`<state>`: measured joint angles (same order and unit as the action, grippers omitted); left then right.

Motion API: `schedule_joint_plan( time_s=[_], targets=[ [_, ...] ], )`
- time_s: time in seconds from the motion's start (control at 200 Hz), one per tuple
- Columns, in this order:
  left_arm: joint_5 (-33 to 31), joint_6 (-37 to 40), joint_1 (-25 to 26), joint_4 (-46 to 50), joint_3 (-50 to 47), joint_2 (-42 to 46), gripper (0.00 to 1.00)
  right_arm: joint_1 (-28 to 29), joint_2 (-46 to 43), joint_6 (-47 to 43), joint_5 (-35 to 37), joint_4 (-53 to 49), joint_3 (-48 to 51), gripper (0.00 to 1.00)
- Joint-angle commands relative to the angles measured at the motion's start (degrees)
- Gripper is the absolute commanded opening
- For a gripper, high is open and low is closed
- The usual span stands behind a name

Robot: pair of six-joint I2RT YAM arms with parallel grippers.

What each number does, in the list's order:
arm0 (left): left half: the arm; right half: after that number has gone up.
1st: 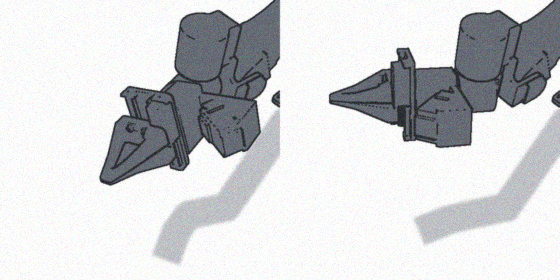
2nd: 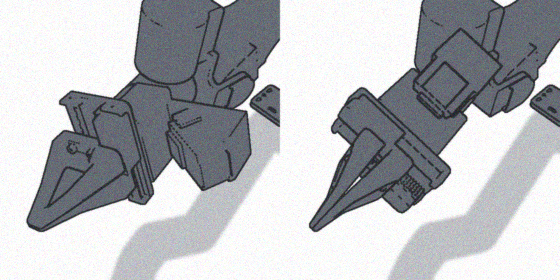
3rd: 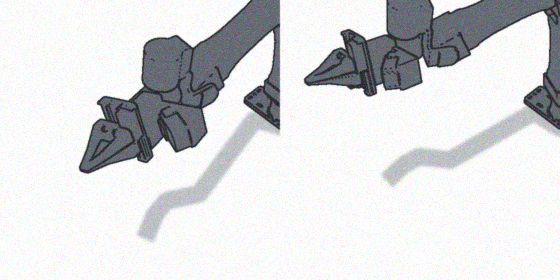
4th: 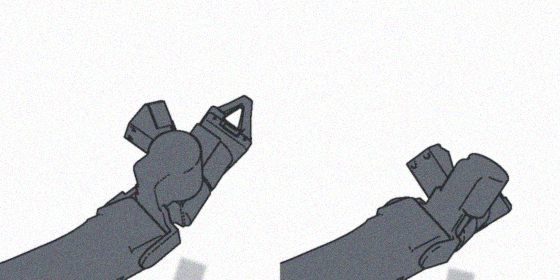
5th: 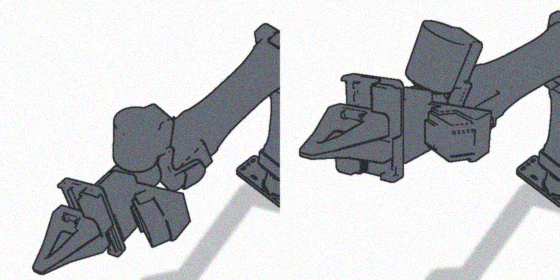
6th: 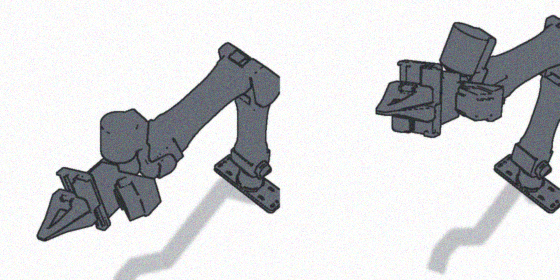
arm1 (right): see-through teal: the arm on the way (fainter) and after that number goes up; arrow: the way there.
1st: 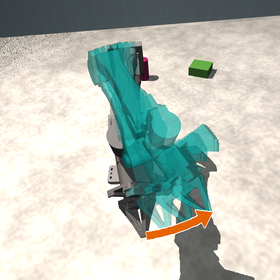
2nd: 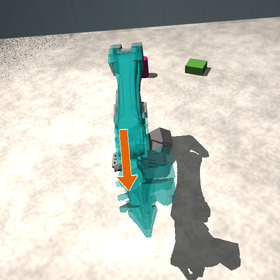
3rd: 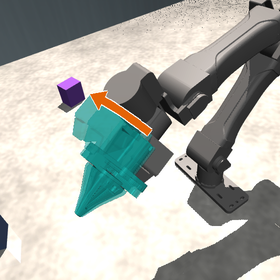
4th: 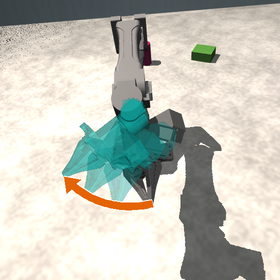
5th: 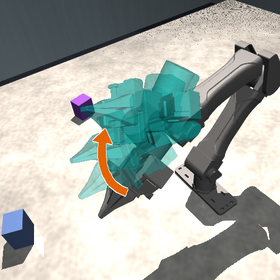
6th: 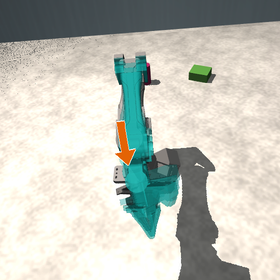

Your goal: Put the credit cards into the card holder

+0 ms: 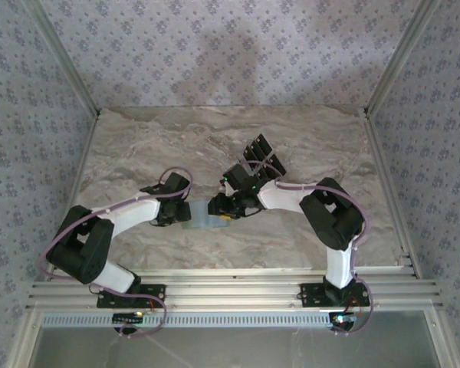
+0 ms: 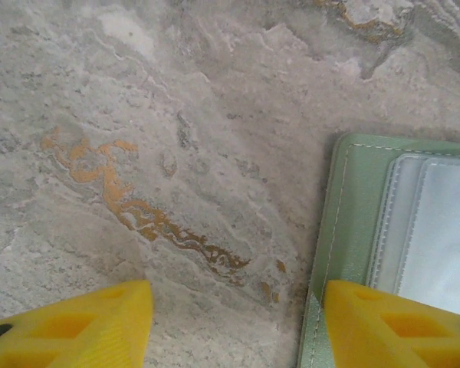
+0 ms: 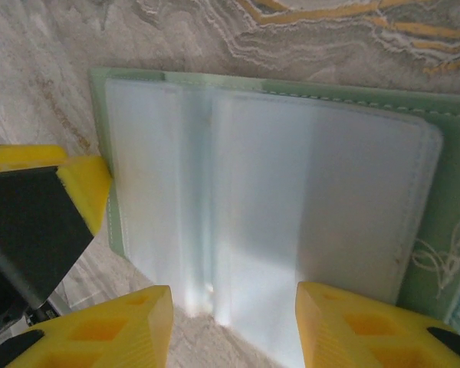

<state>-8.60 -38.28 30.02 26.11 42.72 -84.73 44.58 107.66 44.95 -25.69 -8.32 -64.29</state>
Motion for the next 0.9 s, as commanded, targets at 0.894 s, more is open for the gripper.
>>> schedule_joint_plan(
  time_s=[0.894],
  targets=[
    [6.45,2.30,-5.06,2.68,5.06,12.49,0.79,-7.05,5.23,-33.56,44.15,-45.59,-30.44,0.36]
  ],
)
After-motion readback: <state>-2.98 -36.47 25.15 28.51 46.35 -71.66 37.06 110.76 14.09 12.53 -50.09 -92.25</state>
